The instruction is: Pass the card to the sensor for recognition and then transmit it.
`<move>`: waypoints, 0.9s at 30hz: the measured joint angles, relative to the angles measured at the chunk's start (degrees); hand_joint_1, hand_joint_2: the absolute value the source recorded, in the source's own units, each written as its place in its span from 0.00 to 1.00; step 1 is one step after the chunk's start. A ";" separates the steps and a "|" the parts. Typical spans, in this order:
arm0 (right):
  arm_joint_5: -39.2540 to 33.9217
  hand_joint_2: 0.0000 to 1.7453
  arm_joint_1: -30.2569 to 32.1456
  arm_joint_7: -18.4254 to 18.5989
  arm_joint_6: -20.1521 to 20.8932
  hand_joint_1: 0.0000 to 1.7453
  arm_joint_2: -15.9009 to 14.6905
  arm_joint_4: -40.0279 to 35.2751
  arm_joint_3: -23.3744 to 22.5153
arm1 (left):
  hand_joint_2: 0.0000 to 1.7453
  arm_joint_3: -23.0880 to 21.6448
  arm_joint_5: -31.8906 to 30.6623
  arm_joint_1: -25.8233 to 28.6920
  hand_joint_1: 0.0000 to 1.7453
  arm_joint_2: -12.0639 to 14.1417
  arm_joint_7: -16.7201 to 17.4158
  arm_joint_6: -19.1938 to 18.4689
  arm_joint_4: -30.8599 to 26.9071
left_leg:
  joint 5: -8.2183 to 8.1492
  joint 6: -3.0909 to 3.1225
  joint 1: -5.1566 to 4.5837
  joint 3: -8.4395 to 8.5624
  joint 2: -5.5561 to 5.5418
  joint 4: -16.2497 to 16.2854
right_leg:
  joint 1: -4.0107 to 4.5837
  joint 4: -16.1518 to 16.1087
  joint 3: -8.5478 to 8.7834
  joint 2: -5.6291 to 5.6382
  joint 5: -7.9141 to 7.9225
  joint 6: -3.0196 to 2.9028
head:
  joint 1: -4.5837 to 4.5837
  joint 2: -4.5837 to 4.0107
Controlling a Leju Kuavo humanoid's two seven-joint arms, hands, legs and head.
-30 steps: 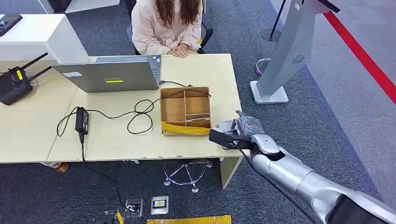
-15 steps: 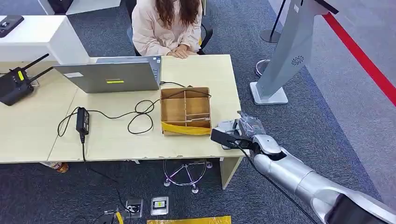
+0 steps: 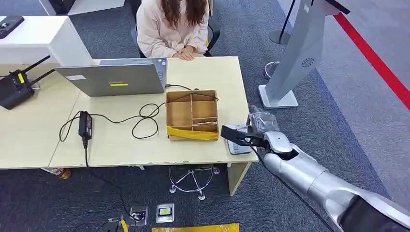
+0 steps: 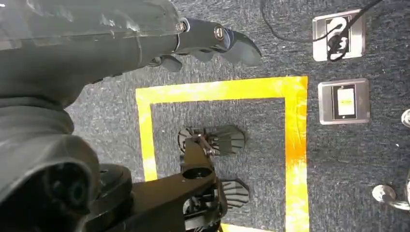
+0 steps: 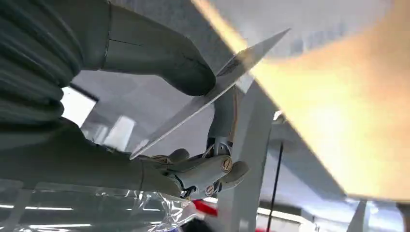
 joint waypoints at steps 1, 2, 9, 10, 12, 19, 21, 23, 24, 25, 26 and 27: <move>0.75 1.00 -1.41 0.85 0.57 1.00 0.00 -0.94 -0.15 | 0.00 0.00 -0.33 -0.10 0.00 0.00 0.33 -0.24 0.00 | 0.00 0.00 0.01 0.01 0.04 0.01 | 0.01 0.00 -0.02 0.04 0.00 0.00 | 0.02 0.00; 1.25 1.00 -2.77 1.49 1.07 1.00 -0.02 -1.87 -0.22 | 0.00 0.00 -0.50 -0.20 0.00 0.00 0.51 -0.44 0.00 | 0.00 0.00 0.02 0.02 0.05 0.01 | 0.02 0.00 -0.02 0.07 0.00 0.00 | 0.02 0.00; 3.11 1.00 -6.23 2.23 2.01 1.00 -0.04 -6.40 -1.29 | 0.00 0.00 -0.39 -0.43 0.00 0.00 -0.23 -2.07 -0.02 | 0.00 0.00 0.02 -0.08 0.01 0.01 | 0.02 0.00 -0.08 0.03 -0.01 0.00 | 0.02 0.00; 3.35 1.00 -6.80 2.23 2.71 1.00 -0.02 -6.89 -1.44 | 0.00 0.00 -0.05 -0.44 0.00 -0.02 -0.80 -2.92 -0.02 | 0.00 0.00 0.02 -0.10 0.03 0.01 | 0.02 0.00 -0.08 0.04 0.00 0.00 | 0.04 0.00; 3.74 1.00 -8.22 2.23 4.07 1.00 -0.02 -7.96 -1.46 | 0.00 0.11 1.18 -0.44 0.00 -0.04 -1.89 -5.91 -0.02 | 0.00 0.00 0.02 -0.11 0.02 0.01 | 0.02 0.00 -0.10 0.04 0.00 0.00 | 0.02 0.00; 3.53 1.00 -10.69 0.62 5.75 1.00 1.16 -9.14 -1.29 | 0.00 0.24 1.29 -0.41 0.00 -0.76 -7.19 -8.81 -0.24 | 0.00 0.00 0.02 -0.17 -0.04 0.00 | 0.02 0.00 -0.09 -0.02 0.00 0.00 | 0.04 0.00; 3.04 1.00 -10.89 -0.43 5.25 1.00 1.92 -8.99 -0.87 | 0.00 0.35 1.29 -0.42 0.00 -0.90 -6.79 -9.57 -0.35 | 0.00 0.00 0.02 -0.16 -0.04 0.01 | 0.02 0.00 -0.11 -0.01 -0.01 0.00 | 0.04 0.00; 2.69 1.00 -10.92 -0.94 4.83 1.00 2.60 -8.70 -0.57 | 0.00 0.57 1.14 -0.40 0.00 -1.03 -6.23 -9.81 -0.35 | 0.00 0.00 0.02 -0.17 -0.04 0.01 | 0.03 0.00 -0.14 -0.01 -0.01 0.00 | 0.04 0.00; 2.65 1.00 -10.91 -1.11 4.66 1.00 2.89 -8.51 -0.46 | 0.00 0.59 1.00 -0.40 0.00 -1.14 -6.05 -9.81 -0.35 | 0.00 0.00 0.02 -0.18 -0.04 0.00 | 0.03 0.00 -0.15 -0.01 -0.01 0.00 | 0.02 0.00; 2.65 1.00 -10.91 -1.13 4.53 1.00 3.06 -8.33 -0.37 | 0.00 0.61 0.98 -0.40 0.00 -1.16 -5.88 -9.81 -0.35 | 0.00 0.00 0.02 -0.19 -0.04 0.01 | 0.03 0.00 -0.16 -0.01 -0.01 0.00 | 0.02 0.00; 2.65 1.00 -10.92 -1.13 4.39 1.00 3.32 -8.18 -0.26 | 0.00 0.61 0.98 -0.39 0.00 -1.16 -5.81 -9.81 -0.35 | 0.00 0.00 0.02 -0.19 -0.04 0.01 | 0.03 0.00 -0.15 -0.02 -0.01 0.00 | 0.02 0.00; 2.65 1.00 -10.92 -1.20 4.29 1.00 3.48 -8.03 -0.07 | 0.00 0.61 0.96 -0.38 0.00 -1.18 -5.77 -9.79 -0.35 | 0.00 0.00 0.03 -0.20 -0.04 0.00 | 0.03 0.00 -0.16 -0.02 -0.01 0.00 | 0.04 0.00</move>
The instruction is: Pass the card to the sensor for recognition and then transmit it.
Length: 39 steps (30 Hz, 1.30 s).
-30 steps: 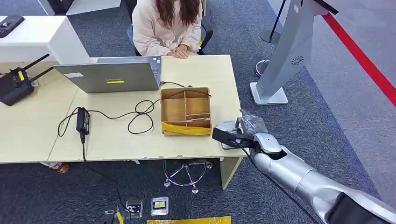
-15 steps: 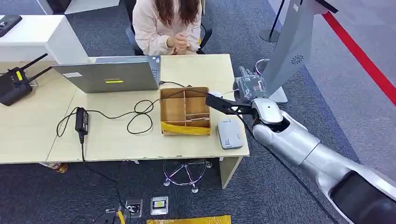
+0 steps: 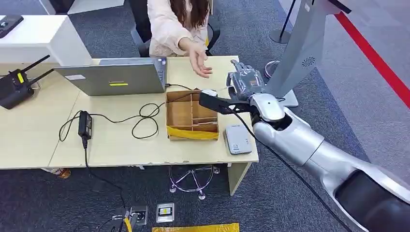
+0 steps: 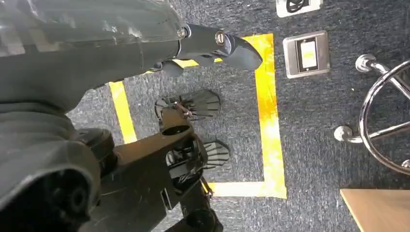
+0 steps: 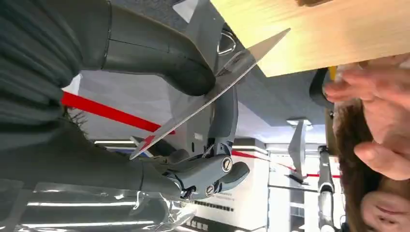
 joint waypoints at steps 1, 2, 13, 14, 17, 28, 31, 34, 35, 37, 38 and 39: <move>0.00 1.00 0.01 -0.04 -0.04 1.00 0.15 0.11 0.09 | 0.00 0.00 0.00 0.00 0.00 -0.07 0.07 -0.02 0.00 | 0.00 0.00 0.00 -0.02 -0.01 0.00 | 0.00 0.00 -0.01 -0.01 0.00 0.00 | -0.02 0.00; 0.00 1.00 0.00 -0.07 -0.09 1.00 0.35 0.31 0.11 | 0.00 0.02 0.00 0.00 0.00 -0.13 0.09 -0.02 0.00 | 0.00 0.00 0.00 -0.03 -0.01 0.00 | 0.00 0.00 -0.01 -0.01 0.00 0.00 | 0.00 0.00; -0.31 1.00 0.19 0.11 -0.39 1.00 1.01 1.79 0.09 | 0.00 0.04 -1.38 -0.13 0.00 -0.28 1.86 -0.04 0.00 | 0.00 0.00 -0.01 -0.03 0.00 0.02 | -0.01 -0.01 -0.05 0.01 0.00 0.00 | 0.00 0.00; -0.28 1.00 0.30 0.15 -0.44 1.00 1.01 1.90 0.07 | 0.00 0.04 -1.44 -0.17 0.00 -0.28 1.95 -0.04 0.00 | 0.00 0.00 -0.01 -0.03 0.00 0.02 | -0.01 -0.01 -0.06 0.01 0.00 0.00 | 0.00 0.00; 0.07 1.00 0.72 0.31 -0.61 1.00 1.01 2.30 0.02 | 0.00 0.04 -2.03 -0.38 0.00 -0.39 2.32 -0.02 0.00 | 0.00 0.00 -0.01 -0.03 0.00 0.01 | 0.00 -0.01 -0.08 0.02 0.00 0.00 | -0.02 0.00; 0.72 1.00 1.67 1.14 -0.87 1.00 0.92 3.02 -0.61 | 0.00 0.04 -3.08 -1.27 0.00 -0.63 2.69 0.02 0.00 | 0.00 0.00 -0.01 -0.06 0.01 0.02 | -0.01 -0.01 -0.09 0.02 0.00 0.00 | 0.00 0.00; 0.87 1.00 1.68 1.22 -0.85 1.00 0.96 3.04 -0.81 | 0.00 0.04 -3.15 -1.36 0.00 -0.63 3.04 0.07 0.00 | 0.00 0.00 -0.01 -0.09 0.00 0.02 | -0.01 -0.01 -0.09 0.01 0.00 0.00 | -0.02 0.00; 0.85 0.00 1.68 0.63 -1.20 0.00 1.24 3.21 -0.87 | 0.00 0.04 -3.17 -1.45 0.00 -0.63 3.52 0.22 0.00 | 0.00 0.00 -0.01 -0.11 -0.01 0.02 | -0.01 -0.01 -0.10 -0.01 0.00 0.00 | 0.00 0.00; 0.70 0.00 1.71 0.06 -1.55 0.00 1.42 3.30 -0.87 | 0.00 0.04 -3.17 -1.46 0.00 -0.63 3.65 0.31 0.00 | 0.00 0.00 -0.01 -0.12 -0.01 0.02 | -0.01 -0.01 -0.11 0.00 0.00 0.00 | 0.00 0.00; -0.57 0.00 1.88 -1.85 -3.01 0.00 1.75 3.52 -0.92 | 0.00 0.04 -3.13 -1.49 0.00 -0.63 3.74 0.72 0.00 | 0.00 0.00 -0.01 -0.12 -0.01 0.02 | -0.01 -0.01 -0.12 0.01 0.00 0.00 | -0.02 0.00; -0.94 0.00 1.99 -2.56 -3.61 0.00 1.86 3.61 -0.96 | 0.00 0.04 -3.15 -1.49 0.00 -0.63 3.76 0.85 0.00 | 0.00 0.00 -0.01 -0.12 0.00 0.02 | -0.01 -0.01 -0.13 0.01 0.00 0.00 | 0.00 0.00; -1.22 0.00 2.01 -3.19 -4.11 0.00 1.86 3.72 -1.00 | 0.00 0.04 -3.15 -1.49 0.00 -0.63 3.85 1.01 0.00 | 0.00 0.00 -0.01 -0.12 0.00 0.02 | -0.01 -0.01 -0.13 0.02 0.00 0.00 | 0.00 0.00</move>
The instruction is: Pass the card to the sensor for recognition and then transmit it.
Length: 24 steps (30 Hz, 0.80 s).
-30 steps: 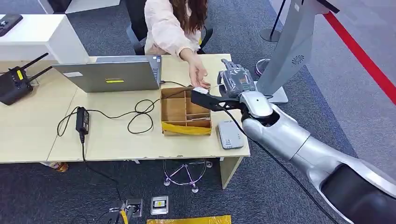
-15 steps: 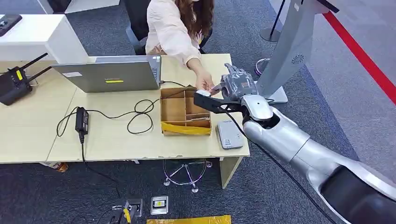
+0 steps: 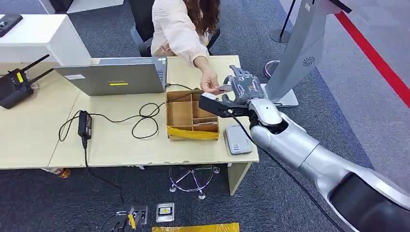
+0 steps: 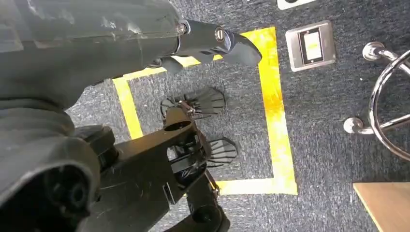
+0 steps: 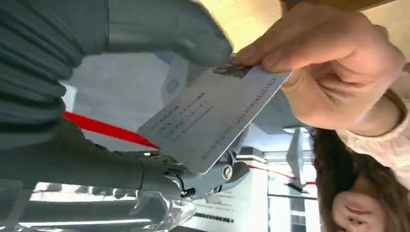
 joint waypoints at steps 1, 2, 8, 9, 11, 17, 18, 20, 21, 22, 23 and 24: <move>-0.07 0.00 0.00 -0.31 -0.04 0.00 0.07 0.07 0.00 | 0.00 0.00 0.00 0.00 0.00 0.00 0.15 0.17 0.00 | 0.00 0.00 0.00 0.00 0.00 0.00 | 0.00 0.00 0.00 0.00 0.00 0.00 | -0.02 0.00; -0.13 0.00 0.00 -0.35 -0.02 0.00 0.11 0.11 0.00 | 0.00 0.00 0.00 -0.01 0.00 0.00 0.31 0.37 0.00 | 0.00 0.00 0.00 0.01 0.00 0.00 | 0.00 0.00 0.00 0.00 0.00 0.00 | 0.00 0.00; 0.35 0.00 0.36 0.22 -0.22 0.00 0.11 0.15 -0.46 | 0.00 0.00 -0.09 -0.01 0.00 0.00 0.68 0.98 0.00 | 0.00 0.00 0.00 0.01 0.00 0.00 | 0.00 0.00 0.00 0.00 0.00 0.00 | -0.02 0.00; 0.39 0.00 0.36 0.24 -0.24 0.00 0.11 0.15 -0.46 | 0.00 0.00 -0.09 -0.01 0.00 0.02 0.68 0.98 0.00 | 0.01 0.00 0.00 0.02 0.00 0.00 | 0.00 0.00 0.01 0.01 0.00 0.00 | -0.02 0.00; 0.50 0.00 0.49 0.42 -0.67 0.00 0.09 0.15 -0.50 | 0.00 0.00 -0.09 -0.01 0.00 0.00 0.70 0.98 0.00 | 0.01 0.00 0.00 0.02 0.00 0.00 | 0.00 0.00 0.00 0.01 0.00 0.00 | -0.02 0.00; 0.87 0.00 2.46 0.68 -5.42 0.00 -0.63 -1.61 -1.73 | 0.00 0.00 0.09 0.06 0.00 0.02 0.72 0.98 0.00 | 0.00 0.00 0.00 0.03 0.01 0.01 | 0.00 0.00 -0.01 0.02 0.00 0.00 | 0.00 0.00; 0.90 0.00 3.27 0.99 -6.03 0.00 -1.05 -2.50 -2.10 | 0.00 0.00 0.20 0.10 0.00 0.02 0.72 0.98 0.00 | 0.00 0.00 0.00 0.04 0.01 0.01 | 0.00 0.00 -0.01 0.01 0.00 0.00 | -0.02 0.00; 0.83 0.00 5.06 1.27 -7.28 0.00 -2.06 -4.77 -2.58 | 0.00 0.00 0.26 0.20 0.00 0.04 0.70 0.98 0.00 | 0.00 0.00 0.00 0.03 0.00 0.01 | 0.00 -0.01 0.00 0.00 0.00 0.00 | -0.02 0.00; 0.81 0.00 6.33 1.53 -8.17 0.00 -2.84 -6.29 -2.97 | 0.00 0.00 0.46 0.31 0.00 0.04 0.68 1.00 0.00 | 0.00 0.00 0.00 0.02 -0.01 0.01 | 0.00 -0.01 0.00 -0.02 0.00 0.00 | 0.00 0.00; 0.85 0.00 7.39 1.66 -9.01 0.00 -3.52 -7.59 -3.26 | 0.00 0.00 0.59 0.46 0.00 0.07 0.63 1.09 0.00 | 0.00 0.00 0.00 0.01 -0.01 0.01 | 0.00 -0.01 0.00 -0.02 0.00 0.00 | 0.00 0.00; 0.94 0.00 8.48 1.79 -9.93 0.00 -4.35 -9.27 -3.50 | 0.00 0.00 0.63 0.67 0.00 0.11 0.57 1.14 0.02 | -0.01 0.00 0.00 0.00 0.00 0.01 | 0.00 -0.01 0.00 -0.02 0.00 0.00 | 0.00 0.00; 1.09 0.00 9.22 1.97 -10.43 0.00 -4.85 -10.65 -3.69 | 0.00 0.00 0.66 0.82 0.00 0.15 0.50 1.16 0.02 | -0.02 0.00 -0.01 0.01 0.04 0.00 | -0.01 -0.01 -0.02 0.01 0.00 0.00 | -0.02 0.00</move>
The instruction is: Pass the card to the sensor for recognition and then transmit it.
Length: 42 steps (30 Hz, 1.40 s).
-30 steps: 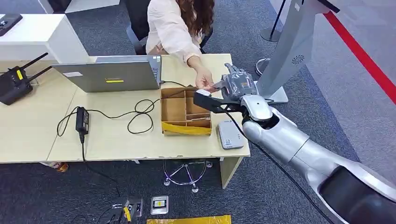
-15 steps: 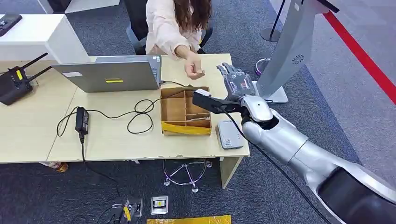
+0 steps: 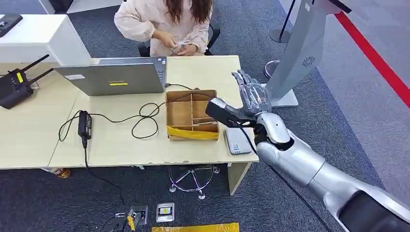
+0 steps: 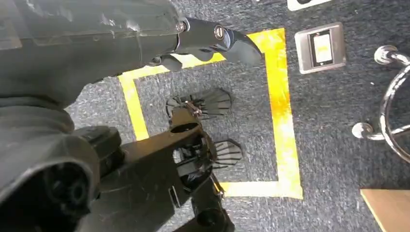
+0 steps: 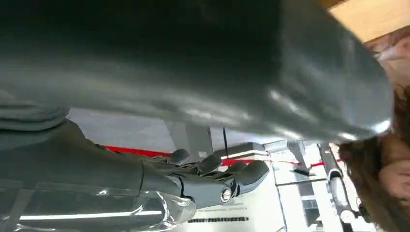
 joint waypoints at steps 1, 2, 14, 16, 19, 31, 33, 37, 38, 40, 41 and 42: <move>0.04 0.00 0.60 0.17 -0.22 0.00 -0.50 -1.20 -0.13 | 0.00 0.00 0.02 0.07 0.00 0.00 -0.07 0.04 0.00 | 0.00 0.00 0.00 0.00 0.04 0.00 | 0.00 0.00 -0.01 0.04 0.00 0.00 | 0.00 0.00; 0.06 0.00 0.95 0.22 -0.33 0.00 -1.01 -2.07 -0.17 | 0.00 0.00 0.04 0.08 0.00 0.00 -0.09 0.11 0.00 | 0.00 0.00 0.00 0.01 0.05 0.00 | 0.00 0.00 -0.01 0.04 0.00 0.00 | 0.02 0.00; -2.97 0.00 8.94 2.43 -3.10 0.00 -4.11 -14.57 -0.79 | 0.00 1.40 2.32 1.62 0.00 0.48 -1.51 1.46 0.00 | 0.00 -0.01 0.02 0.00 0.04 -0.02 | 0.02 0.01 -0.01 0.03 0.00 0.00 | 0.00 0.00; -3.15 0.00 9.22 2.45 -2.97 0.00 -4.13 -15.52 -0.52 | 0.00 1.51 2.36 1.70 0.00 0.50 -1.51 1.57 0.00 | 0.00 0.00 0.02 0.00 0.04 -0.02 | 0.02 0.00 0.00 0.03 0.00 0.00 | 0.02 0.00; -3.34 0.00 9.98 1.97 -3.37 0.00 -4.06 -16.69 0.31 | 0.00 1.99 2.43 1.74 0.00 0.52 -1.53 1.86 0.00 | 0.00 0.00 0.02 0.00 0.02 -0.02 | 0.02 0.00 0.03 0.01 0.00 0.00 | 0.02 0.00; -0.72 1.00 12.19 1.07 -4.13 0.00 -2.16 -16.52 3.43 | 0.00 2.73 2.56 1.81 0.00 0.63 -1.86 2.43 0.00 | 0.00 0.00 0.02 -0.06 -0.02 -0.02 | 0.02 0.01 0.00 -0.01 0.00 0.00 | 0.02 0.00; -0.70 1.00 12.23 1.03 -4.13 0.00 -1.99 -16.45 3.80 | 0.00 2.75 2.58 1.81 0.00 0.68 -1.86 2.49 0.00 | 0.00 0.00 0.02 -0.06 -0.02 -0.02 | 0.02 0.01 -0.01 -0.01 0.00 0.00 | 0.00 0.00; -0.83 1.00 12.24 0.63 -3.50 0.00 -1.40 -15.97 4.72 | 0.00 2.80 2.71 1.79 0.00 0.68 -1.86 2.62 -0.02 | 0.01 0.00 0.02 -0.06 -0.02 -0.02 | 0.02 0.00 0.00 -0.01 0.00 0.00 | 0.02 0.00; -0.72 1.00 12.23 0.48 -2.97 0.00 -1.15 -15.75 4.90 | 0.00 2.80 2.71 1.77 0.00 0.68 -1.86 2.67 -0.02 | 0.01 0.00 0.02 -0.06 -0.02 -0.02 | 0.02 0.01 0.00 -0.01 0.00 0.00 | 0.02 0.00; 0.24 1.00 12.14 0.04 -2.18 0.00 -0.24 -14.55 5.31 | 0.00 2.80 2.69 1.71 0.00 0.70 -1.73 2.69 -0.04 | 0.01 0.00 0.02 -0.06 -0.02 -0.03 | 0.02 0.01 0.00 -0.01 0.00 -0.01 | 0.02 0.00; 0.93 1.00 11.97 -0.22 -2.07 0.00 0.37 -13.68 5.57 | 0.00 2.80 2.69 1.68 0.00 0.70 -1.51 2.69 -0.09 | 0.01 0.00 0.02 -0.06 -0.02 -0.03 | 0.02 0.01 0.00 -0.01 0.00 -0.01 | 0.00 0.00; 1.53 1.00 11.71 -0.61 -1.99 0.00 0.94 -12.78 5.82 | 0.00 2.80 2.67 1.67 0.00 0.70 -1.38 2.69 -0.20 | 0.01 -0.01 0.02 -0.06 -0.02 -0.03 | 0.02 0.01 -0.01 -0.01 0.00 -0.01 | 0.00 0.00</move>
